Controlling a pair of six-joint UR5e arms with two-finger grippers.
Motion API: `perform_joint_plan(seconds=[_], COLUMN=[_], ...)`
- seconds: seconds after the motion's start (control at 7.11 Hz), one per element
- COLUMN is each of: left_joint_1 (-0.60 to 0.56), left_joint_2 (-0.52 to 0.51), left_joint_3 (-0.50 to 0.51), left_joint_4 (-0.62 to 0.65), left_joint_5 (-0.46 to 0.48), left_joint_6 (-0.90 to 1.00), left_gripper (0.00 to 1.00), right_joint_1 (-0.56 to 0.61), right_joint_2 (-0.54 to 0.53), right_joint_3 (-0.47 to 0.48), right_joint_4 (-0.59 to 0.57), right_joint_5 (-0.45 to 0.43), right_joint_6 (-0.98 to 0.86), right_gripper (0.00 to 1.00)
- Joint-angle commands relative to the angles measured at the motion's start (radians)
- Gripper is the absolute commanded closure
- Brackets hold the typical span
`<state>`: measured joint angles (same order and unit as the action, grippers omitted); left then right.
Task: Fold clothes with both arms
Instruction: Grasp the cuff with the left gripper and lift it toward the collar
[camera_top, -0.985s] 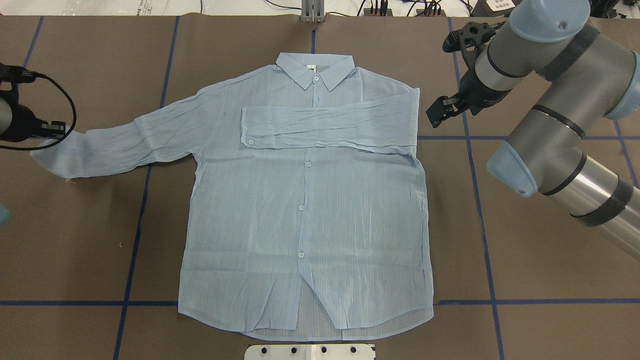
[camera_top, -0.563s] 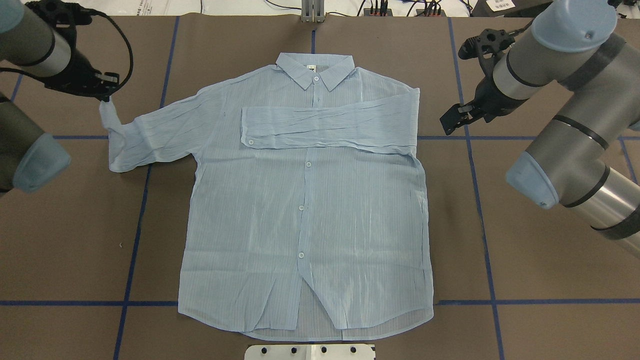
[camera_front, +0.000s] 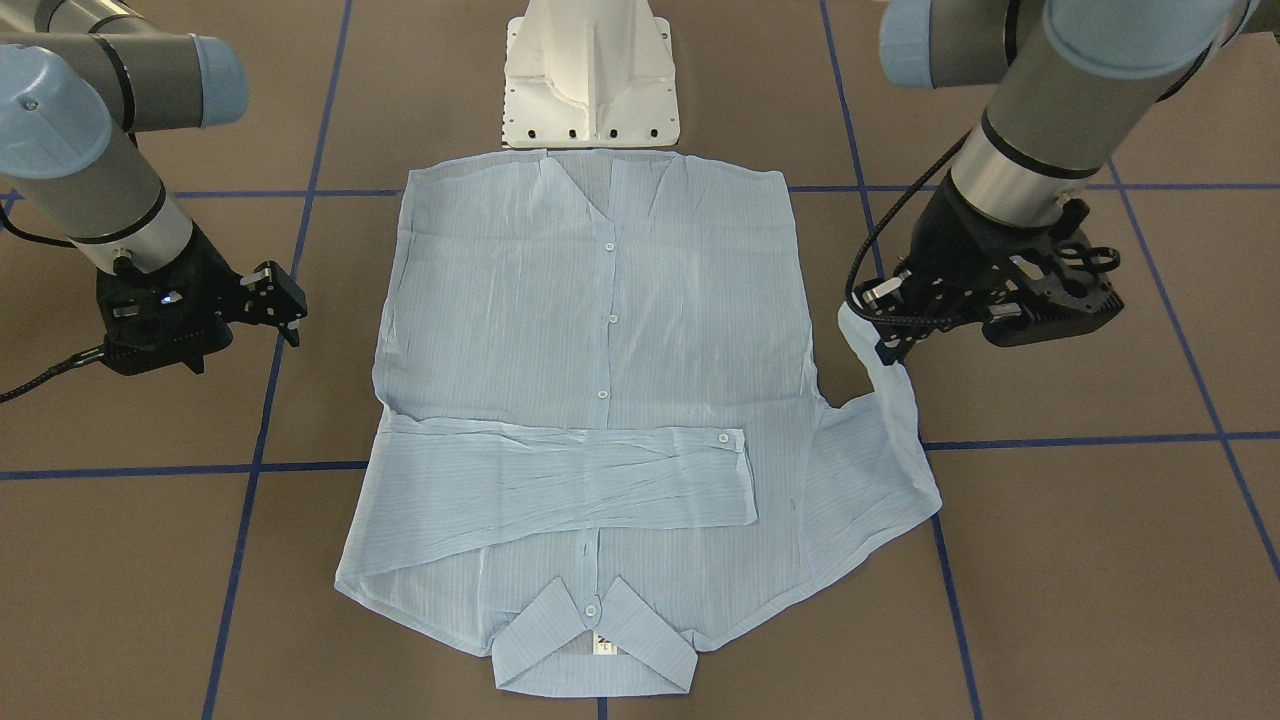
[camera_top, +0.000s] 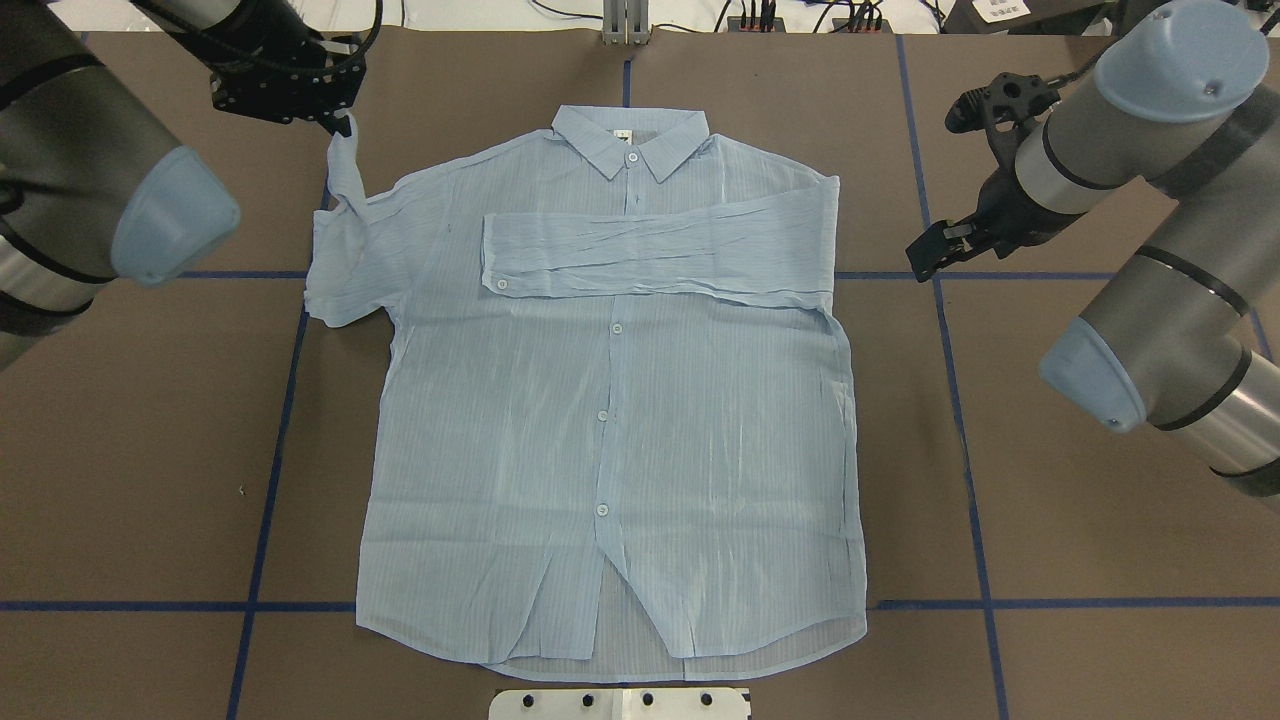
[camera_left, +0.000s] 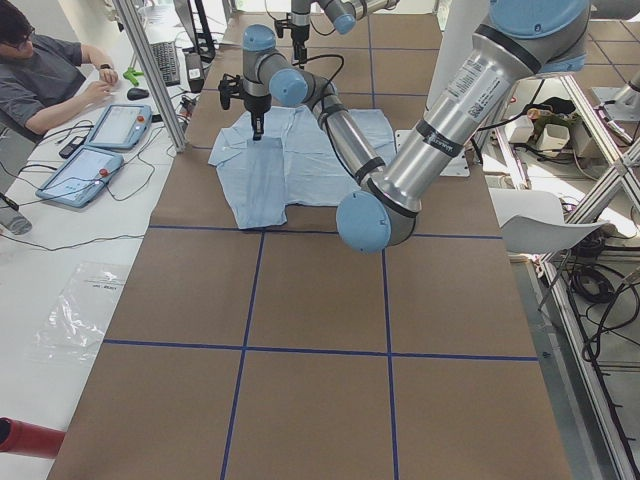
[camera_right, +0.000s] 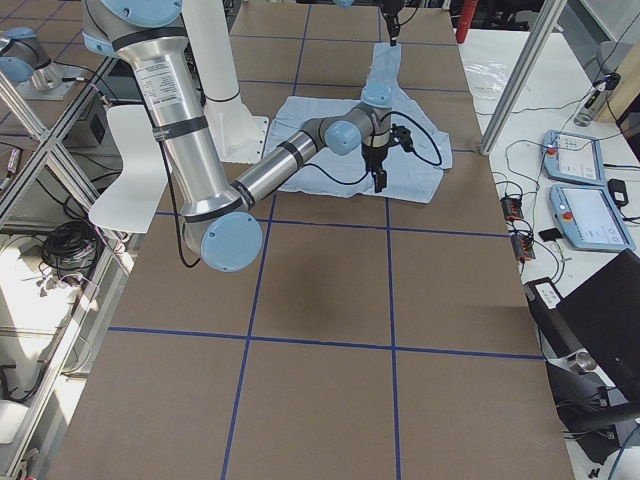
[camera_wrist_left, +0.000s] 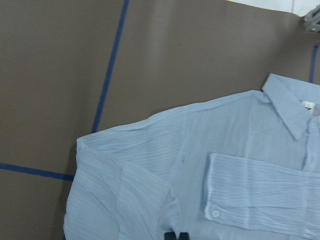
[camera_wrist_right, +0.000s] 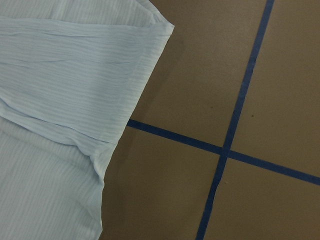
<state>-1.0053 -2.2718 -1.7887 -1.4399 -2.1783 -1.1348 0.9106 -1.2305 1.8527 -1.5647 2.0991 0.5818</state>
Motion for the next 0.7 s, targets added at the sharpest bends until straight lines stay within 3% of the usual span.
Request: perform_joint_plan(seconds=[0.0, 0.56], left_joint_1=[-0.001, 0.002], left_joint_2=[-0.128, -0.212], left_joint_3=[0.030, 0.064], left_joint_4=[-0.011, -0.033], left_joint_5=[-0.081, -0.112], left_joint_6=[-0.158, -0.270], left_gripper=[1.00, 1.00], right_joint_1=[0.001, 0.001], right_joint_2=[-0.012, -0.018], right_joint_3=[0.000, 0.000], right_joint_4=[0.000, 0.002], right_joint_5=[-0.001, -0.002], right_joint_6=[0.000, 0.000], right_gripper=[0.00, 0.00])
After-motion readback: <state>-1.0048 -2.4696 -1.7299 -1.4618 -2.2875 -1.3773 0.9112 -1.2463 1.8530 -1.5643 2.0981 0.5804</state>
